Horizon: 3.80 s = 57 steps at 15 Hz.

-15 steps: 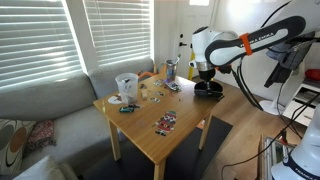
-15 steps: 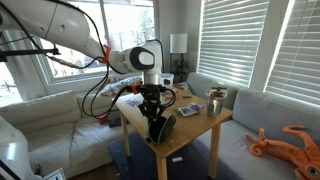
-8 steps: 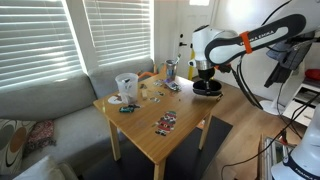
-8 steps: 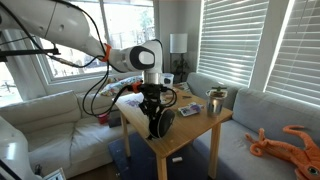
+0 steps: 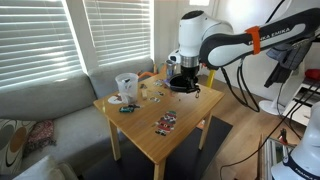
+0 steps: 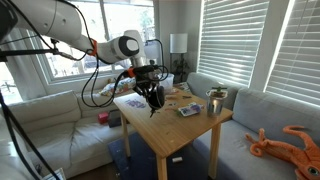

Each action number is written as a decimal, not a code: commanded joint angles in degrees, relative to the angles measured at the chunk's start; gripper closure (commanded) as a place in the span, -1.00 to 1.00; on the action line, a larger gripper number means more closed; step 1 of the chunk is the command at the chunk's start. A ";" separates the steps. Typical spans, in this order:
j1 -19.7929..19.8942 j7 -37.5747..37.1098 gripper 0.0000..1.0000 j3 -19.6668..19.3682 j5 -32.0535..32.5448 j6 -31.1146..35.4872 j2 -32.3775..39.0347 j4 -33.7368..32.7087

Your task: Pick up the glasses pouch and put it in the clear frost cold cup

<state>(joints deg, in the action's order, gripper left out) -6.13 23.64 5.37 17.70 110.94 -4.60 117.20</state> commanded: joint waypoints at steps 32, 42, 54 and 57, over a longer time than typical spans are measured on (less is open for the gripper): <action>-12.87 44.18 0.89 3.08 62.40 -60.80 37.46 -55.58; -17.64 52.21 0.97 2.70 71.20 -60.45 46.99 -66.95; -19.03 60.47 0.97 2.09 78.94 -38.78 60.33 -81.30; -19.73 65.81 0.97 2.12 78.63 -35.43 62.73 -84.11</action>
<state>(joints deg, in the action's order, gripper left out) -24.78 83.03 7.69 95.02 73.25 53.97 39.64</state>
